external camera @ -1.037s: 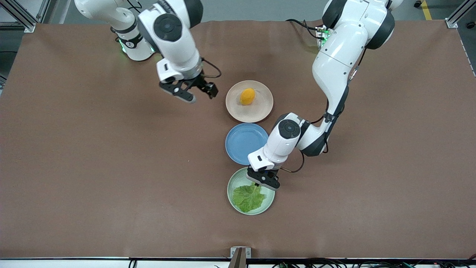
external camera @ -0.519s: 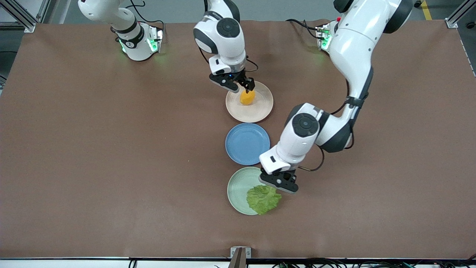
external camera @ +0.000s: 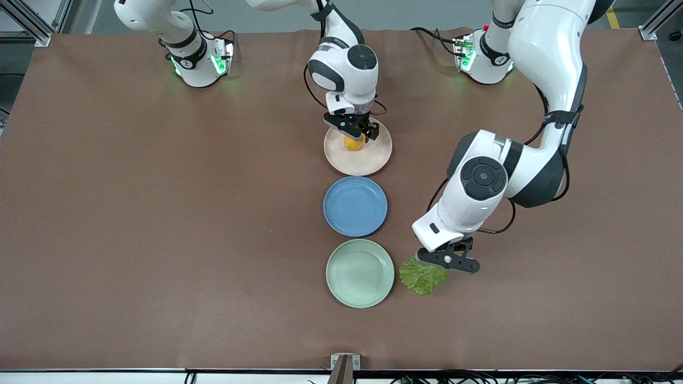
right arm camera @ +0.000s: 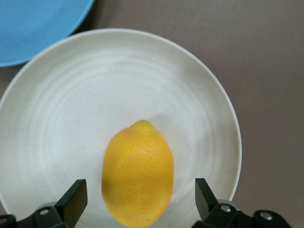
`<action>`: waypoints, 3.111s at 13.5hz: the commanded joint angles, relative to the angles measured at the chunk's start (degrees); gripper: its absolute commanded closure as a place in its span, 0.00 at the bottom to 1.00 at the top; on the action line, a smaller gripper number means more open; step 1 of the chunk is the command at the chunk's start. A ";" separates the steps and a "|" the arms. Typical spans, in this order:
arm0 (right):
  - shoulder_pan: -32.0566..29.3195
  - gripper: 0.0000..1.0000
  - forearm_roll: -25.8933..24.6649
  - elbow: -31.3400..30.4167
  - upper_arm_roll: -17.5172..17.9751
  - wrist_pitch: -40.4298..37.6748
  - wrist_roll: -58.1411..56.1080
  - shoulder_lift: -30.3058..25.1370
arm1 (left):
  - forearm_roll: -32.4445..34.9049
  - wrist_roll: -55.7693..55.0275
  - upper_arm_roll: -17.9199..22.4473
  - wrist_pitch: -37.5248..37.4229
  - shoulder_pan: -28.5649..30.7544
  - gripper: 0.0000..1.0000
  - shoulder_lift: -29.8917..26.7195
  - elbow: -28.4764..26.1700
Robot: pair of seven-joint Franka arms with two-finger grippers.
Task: Pick lemon and lettuce from plates
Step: 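Grasp the lettuce stem with the left gripper while the right gripper reaches the lemon, then lift the lettuce with the left gripper while the right gripper grasps the lemon, then lower the lettuce onto the table and open the left gripper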
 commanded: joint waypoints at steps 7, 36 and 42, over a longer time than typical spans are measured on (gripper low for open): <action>0.82 0.09 -1.36 1.06 -1.15 2.24 3.48 1.95 | 1.66 -8.30 -0.10 -12.68 7.39 1.00 -8.99 -12.59; -54.81 0.99 -0.13 -4.81 -0.97 -3.48 -90.98 -8.60 | 3.33 -7.96 -2.47 14.57 22.77 0.00 -11.97 -33.37; -56.31 0.99 6.99 -7.02 -0.97 -1.27 -102.77 -6.58 | 3.24 -6.74 -4.67 -4.88 22.94 0.00 -19.11 -17.85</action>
